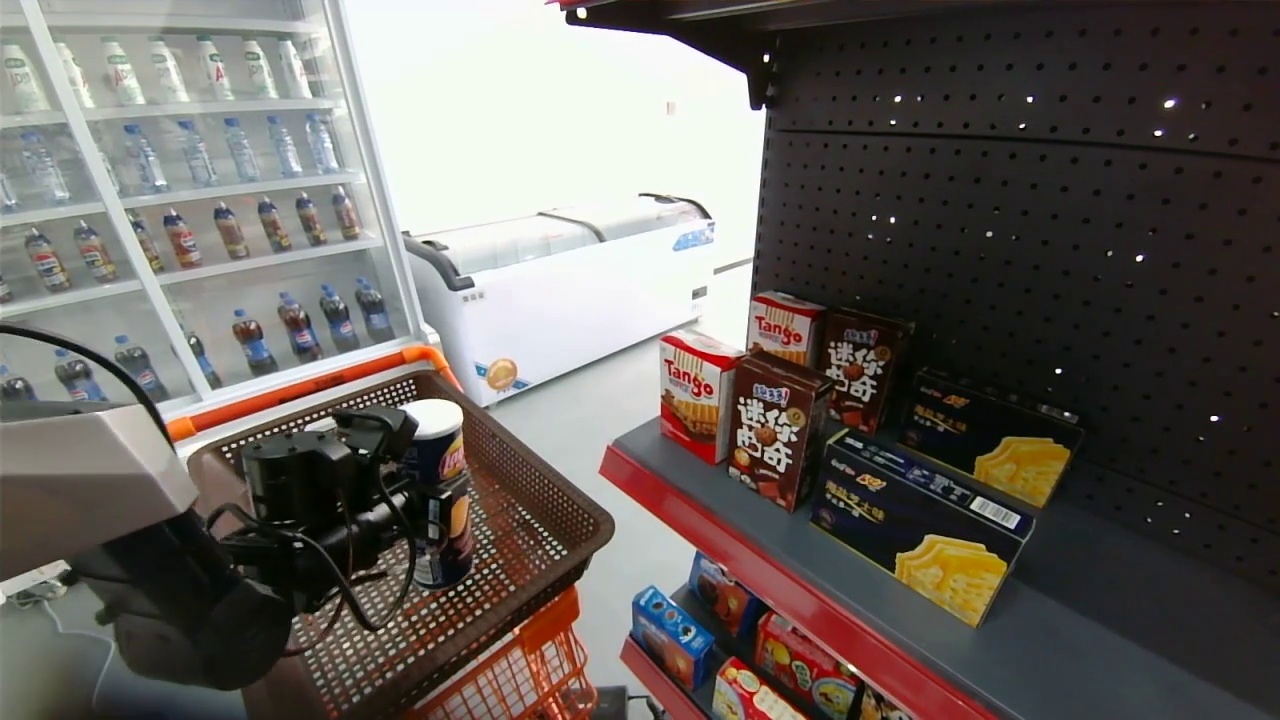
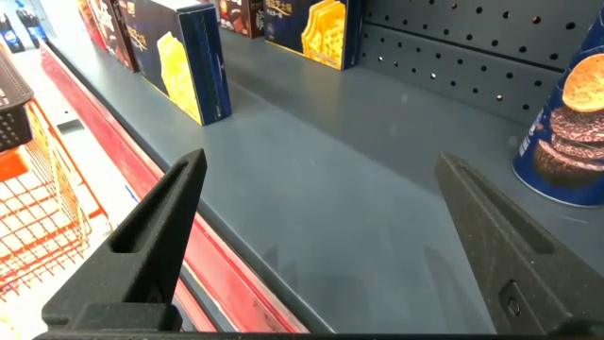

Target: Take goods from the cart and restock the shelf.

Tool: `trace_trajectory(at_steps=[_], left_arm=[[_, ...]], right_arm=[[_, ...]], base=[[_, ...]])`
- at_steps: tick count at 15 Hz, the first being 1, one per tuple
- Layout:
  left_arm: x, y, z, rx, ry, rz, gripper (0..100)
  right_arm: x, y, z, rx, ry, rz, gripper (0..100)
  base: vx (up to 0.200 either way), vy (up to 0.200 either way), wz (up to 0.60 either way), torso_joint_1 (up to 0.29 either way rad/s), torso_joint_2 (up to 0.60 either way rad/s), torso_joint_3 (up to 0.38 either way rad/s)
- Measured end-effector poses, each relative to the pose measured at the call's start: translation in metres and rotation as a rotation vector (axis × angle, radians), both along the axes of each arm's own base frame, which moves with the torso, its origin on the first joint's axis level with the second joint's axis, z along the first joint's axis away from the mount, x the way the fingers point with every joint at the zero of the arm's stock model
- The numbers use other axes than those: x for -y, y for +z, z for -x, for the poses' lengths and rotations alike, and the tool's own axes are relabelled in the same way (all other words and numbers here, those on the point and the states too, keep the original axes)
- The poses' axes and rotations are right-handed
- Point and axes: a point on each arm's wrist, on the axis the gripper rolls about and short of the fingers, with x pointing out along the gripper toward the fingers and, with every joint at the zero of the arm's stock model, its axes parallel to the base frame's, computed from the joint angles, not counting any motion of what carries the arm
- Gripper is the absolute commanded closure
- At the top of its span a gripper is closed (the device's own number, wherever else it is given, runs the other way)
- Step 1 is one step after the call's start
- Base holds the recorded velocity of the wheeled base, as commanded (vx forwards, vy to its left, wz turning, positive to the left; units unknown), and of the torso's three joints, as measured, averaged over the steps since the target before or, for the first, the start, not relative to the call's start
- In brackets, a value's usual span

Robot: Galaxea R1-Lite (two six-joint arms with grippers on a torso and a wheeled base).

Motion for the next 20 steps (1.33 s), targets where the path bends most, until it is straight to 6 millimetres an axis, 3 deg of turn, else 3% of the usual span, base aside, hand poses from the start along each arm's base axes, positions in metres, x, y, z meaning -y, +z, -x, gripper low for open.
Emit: trace_trajectory(at_steps=[2,5,10,16,20], left_arm=[[0.001,0.020,0.007,-0.068,-0.043,0.009,100],[0.012,0.068,0.005,-0.036,-0.089,0.015,100],[0.045,0.133,0.015,0.012,-0.202,0.026,100],[0.055,0.170,0.063,-0.009,-0.390,0.064,100],[0.075,0.187,0.088,0.043,-0.495,0.069,100]], right_arm=[[0.000,0.000,0.000,0.000,0.000,0.000,0],[0.000,0.000,0.000,0.000,0.000,0.000,0],[0.000,0.000,0.000,0.000,0.000,0.000,0],[0.000,0.000,0.000,0.000,0.000,0.000,0],[0.000,0.000,0.000,0.000,0.000,0.000,0]], base=[[0.000,0.000,0.00,0.000,0.00,0.000],[0.000,0.000,0.00,0.000,0.00,0.000],[0.000,0.000,0.00,0.000,0.00,0.000],[0.000,0.000,0.00,0.000,0.00,0.000],[0.000,0.000,0.00,0.000,0.00,0.000]])
